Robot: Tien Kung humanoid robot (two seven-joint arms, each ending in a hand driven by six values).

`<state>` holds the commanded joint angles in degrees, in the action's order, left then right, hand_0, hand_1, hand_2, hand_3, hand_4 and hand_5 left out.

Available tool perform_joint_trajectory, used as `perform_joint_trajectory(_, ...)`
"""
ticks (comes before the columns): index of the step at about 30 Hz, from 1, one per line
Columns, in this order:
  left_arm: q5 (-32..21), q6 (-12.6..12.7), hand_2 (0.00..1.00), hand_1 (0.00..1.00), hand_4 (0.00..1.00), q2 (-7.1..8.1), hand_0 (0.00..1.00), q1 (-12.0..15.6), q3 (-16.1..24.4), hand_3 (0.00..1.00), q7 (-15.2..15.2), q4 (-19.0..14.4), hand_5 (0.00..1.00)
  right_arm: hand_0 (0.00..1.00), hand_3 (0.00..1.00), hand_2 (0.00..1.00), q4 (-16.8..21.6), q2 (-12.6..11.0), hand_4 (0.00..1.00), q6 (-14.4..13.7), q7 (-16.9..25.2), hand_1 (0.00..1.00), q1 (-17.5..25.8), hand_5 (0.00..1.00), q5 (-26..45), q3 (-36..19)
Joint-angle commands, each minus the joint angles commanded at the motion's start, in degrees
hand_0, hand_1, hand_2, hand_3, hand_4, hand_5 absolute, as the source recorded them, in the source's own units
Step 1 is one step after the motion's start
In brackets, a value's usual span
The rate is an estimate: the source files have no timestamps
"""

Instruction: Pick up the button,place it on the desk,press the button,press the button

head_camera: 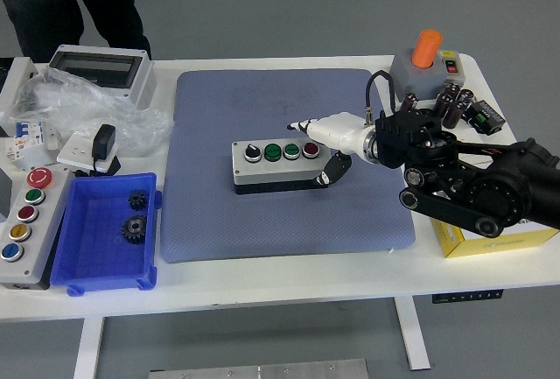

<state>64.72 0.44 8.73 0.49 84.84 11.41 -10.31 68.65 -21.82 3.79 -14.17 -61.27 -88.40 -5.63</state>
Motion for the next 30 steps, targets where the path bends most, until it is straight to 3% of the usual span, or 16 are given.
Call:
perform_joint_trajectory(18, -0.1, 0.1, 0.541, 0.570, 0.701, -0.01, 0.583, 0.0, -0.2, 0.622, 0.1, 0.0, 0.319, 0.793, 0.998, 0.998, 1.9, -1.1, 0.809, 0.4, -0.6, 0.818, 0.6, 0.079, 2.0, -1.1)
perform_joint_trajectory(30, -0.2, 0.2, 0.542, 0.570, 0.701, -0.12, 0.583, 0.0, -0.1, 0.622, 0.1, 0.0, 0.321, 0.794, 0.998, 0.998, 2.8, -3.0, 0.796, -0.9, -0.7, 0.821, 2.1, 0.084, 2.8, -4.4)
